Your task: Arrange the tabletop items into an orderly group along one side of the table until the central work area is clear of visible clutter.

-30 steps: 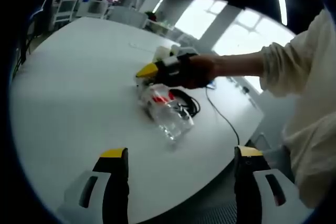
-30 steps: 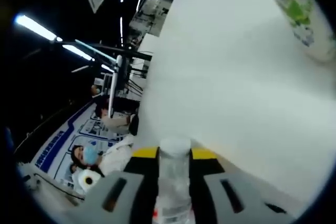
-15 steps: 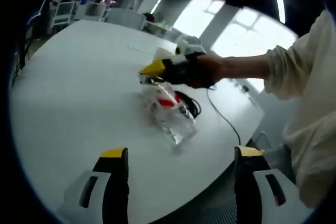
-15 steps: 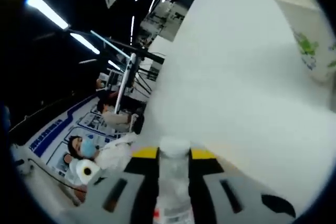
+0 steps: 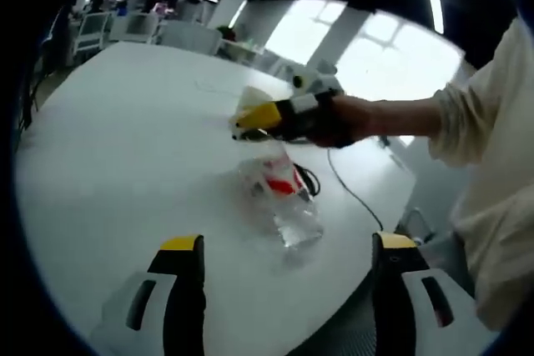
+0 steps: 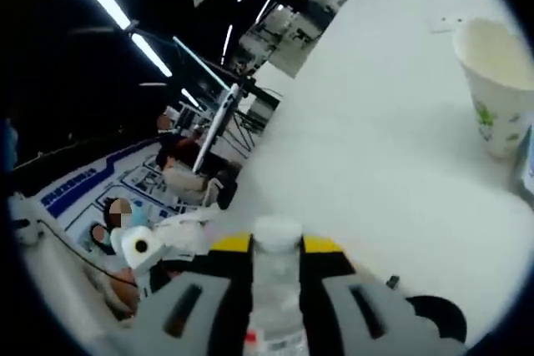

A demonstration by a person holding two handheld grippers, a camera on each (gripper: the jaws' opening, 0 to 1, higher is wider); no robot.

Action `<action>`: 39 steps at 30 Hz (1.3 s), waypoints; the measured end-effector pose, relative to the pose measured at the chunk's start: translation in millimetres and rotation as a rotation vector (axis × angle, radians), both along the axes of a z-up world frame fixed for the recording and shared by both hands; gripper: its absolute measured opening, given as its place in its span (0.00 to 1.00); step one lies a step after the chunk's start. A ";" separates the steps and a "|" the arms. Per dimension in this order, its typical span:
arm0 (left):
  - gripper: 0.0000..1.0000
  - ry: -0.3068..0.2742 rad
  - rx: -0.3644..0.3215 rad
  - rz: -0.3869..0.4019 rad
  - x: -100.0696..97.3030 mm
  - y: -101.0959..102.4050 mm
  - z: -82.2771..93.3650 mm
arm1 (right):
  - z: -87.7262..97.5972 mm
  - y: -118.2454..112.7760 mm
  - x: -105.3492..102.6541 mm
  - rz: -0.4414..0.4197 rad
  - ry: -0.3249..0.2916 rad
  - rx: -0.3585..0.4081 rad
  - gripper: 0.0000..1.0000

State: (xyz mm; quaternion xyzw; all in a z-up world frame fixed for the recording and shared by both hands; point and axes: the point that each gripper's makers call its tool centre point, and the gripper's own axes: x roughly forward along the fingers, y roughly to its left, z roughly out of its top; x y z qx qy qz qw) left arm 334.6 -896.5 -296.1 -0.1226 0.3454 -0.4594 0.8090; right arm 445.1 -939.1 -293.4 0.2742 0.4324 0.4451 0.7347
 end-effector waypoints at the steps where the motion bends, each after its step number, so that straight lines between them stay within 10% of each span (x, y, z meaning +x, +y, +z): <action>1: 0.79 -0.003 0.001 -0.012 2.2 -1.8 -0.5 | 3.2 0.4 -2.2 0.004 -0.010 0.001 0.17; 21: 0.70 -0.032 -0.149 -0.181 44.1 -60.6 -6.9 | 32.7 -5.7 -25.1 0.049 -0.181 -0.037 0.16; 39: 0.38 0.022 -0.230 -0.318 16.0 -88.5 -9.5 | 39.7 -13.3 -42.4 0.025 -0.231 -0.052 0.16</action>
